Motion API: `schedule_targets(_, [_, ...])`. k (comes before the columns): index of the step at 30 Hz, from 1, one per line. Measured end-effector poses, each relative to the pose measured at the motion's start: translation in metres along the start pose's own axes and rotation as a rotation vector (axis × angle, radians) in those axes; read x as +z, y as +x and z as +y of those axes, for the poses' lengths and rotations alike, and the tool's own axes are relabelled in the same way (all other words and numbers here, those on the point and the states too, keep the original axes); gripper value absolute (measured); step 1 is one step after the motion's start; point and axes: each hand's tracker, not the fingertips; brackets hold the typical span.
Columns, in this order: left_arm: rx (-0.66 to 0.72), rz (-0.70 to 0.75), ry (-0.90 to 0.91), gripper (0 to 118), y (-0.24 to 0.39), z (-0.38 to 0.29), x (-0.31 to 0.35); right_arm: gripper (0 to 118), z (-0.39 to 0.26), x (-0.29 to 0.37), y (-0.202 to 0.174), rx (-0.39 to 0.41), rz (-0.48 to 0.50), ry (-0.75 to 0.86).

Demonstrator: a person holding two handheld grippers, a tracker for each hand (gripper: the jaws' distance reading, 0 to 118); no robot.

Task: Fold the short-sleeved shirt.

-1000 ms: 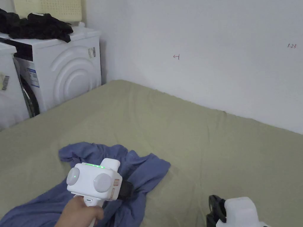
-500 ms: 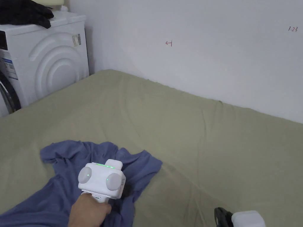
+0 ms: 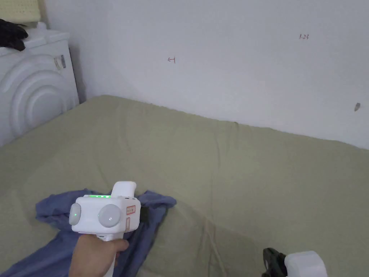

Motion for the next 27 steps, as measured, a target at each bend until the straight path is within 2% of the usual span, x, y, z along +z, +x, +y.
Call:
schedule_targets(3, [-0.001,-0.109,0.05,4,0.043,0.016,0.012,3,-0.006,0.02,0.021,-0.037,-0.037,0.014])
schedule_targets(7, [-0.112,-0.22,0.096,4,0.129,0.033,0.027,3,-0.014,0.043,0.049,-0.067,-0.093,0.018])
schedule_targets(10, [-0.151,-0.365,0.131,4,0.2,0.043,0.039,3,-0.021,0.061,0.071,-0.087,-0.135,0.027])
schedule_targets(17, [-0.277,-0.614,0.139,4,0.358,0.029,0.049,3,-0.042,0.101,0.125,-0.139,-0.238,0.039])
schedule_targets(19, [-0.297,-0.641,0.084,4,0.388,0.012,0.034,3,-0.051,0.108,0.139,-0.154,-0.266,0.034])
schedule_targets(23, [-0.385,-0.547,-0.069,4,0.44,-0.05,-0.036,3,-0.074,0.12,0.17,-0.192,-0.325,0.011])
schedule_targets(27, [-0.415,-0.487,-0.249,4,0.467,-0.122,-0.109,3,-0.093,0.122,0.197,-0.237,-0.363,-0.022])
